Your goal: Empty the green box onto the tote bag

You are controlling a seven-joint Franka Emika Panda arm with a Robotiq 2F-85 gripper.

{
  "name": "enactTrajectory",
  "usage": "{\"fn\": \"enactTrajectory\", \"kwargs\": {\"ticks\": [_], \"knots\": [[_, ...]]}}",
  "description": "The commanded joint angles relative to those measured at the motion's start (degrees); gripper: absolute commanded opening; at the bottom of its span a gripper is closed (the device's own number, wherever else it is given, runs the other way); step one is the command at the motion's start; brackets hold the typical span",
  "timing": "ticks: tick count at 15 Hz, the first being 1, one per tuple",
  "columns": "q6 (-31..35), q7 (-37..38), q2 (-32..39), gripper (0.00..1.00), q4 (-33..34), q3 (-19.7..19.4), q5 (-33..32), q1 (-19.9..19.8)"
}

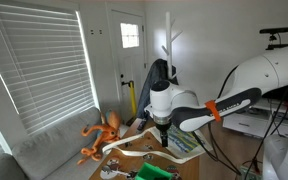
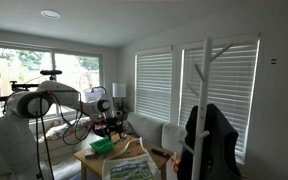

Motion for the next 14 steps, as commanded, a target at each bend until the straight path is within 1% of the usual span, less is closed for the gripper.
{"fn": "enactTrajectory", "kwargs": {"ticks": [1,3,6,8,11,14], "knots": [[1.23,-1.75,0.81,1.0,-0.09,-0.62,2.06,0.97],[5.43,-5.74,2.17,1.0,-0.6,-0.85,6.52,2.52],[9.01,-12.82,5.11,1.0,-0.02,-0.52,13.42,4.78],[11.17,-17.82,7.82,1.0,0.36,0.03,16.88,6.23],[12.06,-26.86,10.87,1.0,2.04,0.52,18.04,7.21],[12.37,-35.51,13.14,1.0,3.78,0.14,16.41,6.25]]}}
